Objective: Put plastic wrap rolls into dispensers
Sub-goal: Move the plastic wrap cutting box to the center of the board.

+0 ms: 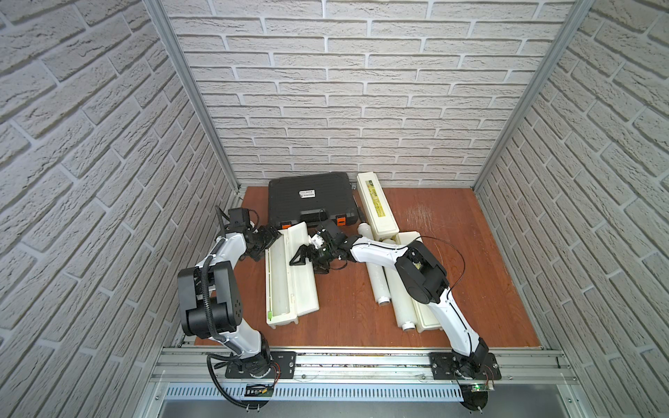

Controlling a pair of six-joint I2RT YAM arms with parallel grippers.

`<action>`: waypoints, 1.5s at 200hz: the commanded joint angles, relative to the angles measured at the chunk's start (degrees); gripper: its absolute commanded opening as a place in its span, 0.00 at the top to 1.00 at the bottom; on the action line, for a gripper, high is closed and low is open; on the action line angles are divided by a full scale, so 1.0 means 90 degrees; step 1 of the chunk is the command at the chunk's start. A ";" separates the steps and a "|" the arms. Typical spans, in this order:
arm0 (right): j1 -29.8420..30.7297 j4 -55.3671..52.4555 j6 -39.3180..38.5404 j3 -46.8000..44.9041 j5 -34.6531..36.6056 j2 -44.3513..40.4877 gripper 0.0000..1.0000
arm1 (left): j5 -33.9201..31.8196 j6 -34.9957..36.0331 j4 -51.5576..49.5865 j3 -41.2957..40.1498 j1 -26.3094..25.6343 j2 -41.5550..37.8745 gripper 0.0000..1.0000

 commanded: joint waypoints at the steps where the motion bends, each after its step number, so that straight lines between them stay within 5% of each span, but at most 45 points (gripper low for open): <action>1: 0.0043 -0.2179 -0.1441 0.0120 0.1527 -0.0672 0.00 | -0.0053 0.0365 -0.0309 0.0212 -0.0054 -0.0546 0.09; 59: 0.0018 -0.3789 -0.2564 -0.0075 0.3837 -0.1586 0.00 | -0.0398 0.0536 -0.0571 0.0071 -0.0286 -0.1214 0.08; 108: -0.0227 -0.3882 -0.2769 -0.0241 0.3841 -0.1839 0.00 | -0.0647 0.0642 -0.0749 0.0103 -0.0838 -0.1315 0.07; 171: -0.1489 -0.4964 -0.3520 -0.1603 0.5287 -0.3783 0.00 | -0.1160 0.0746 -0.1051 0.0646 -0.2091 -0.1419 0.06; 253: -0.3042 -0.4939 -0.4117 -0.3648 0.4753 -0.5122 0.00 | -0.1253 0.0712 -0.1002 0.1475 -0.3583 -0.0167 0.05; 300: -0.3302 -0.4875 -0.4331 -0.4030 0.4310 -0.5263 0.00 | -0.1209 0.0781 -0.1031 0.1997 -0.3954 0.0374 0.04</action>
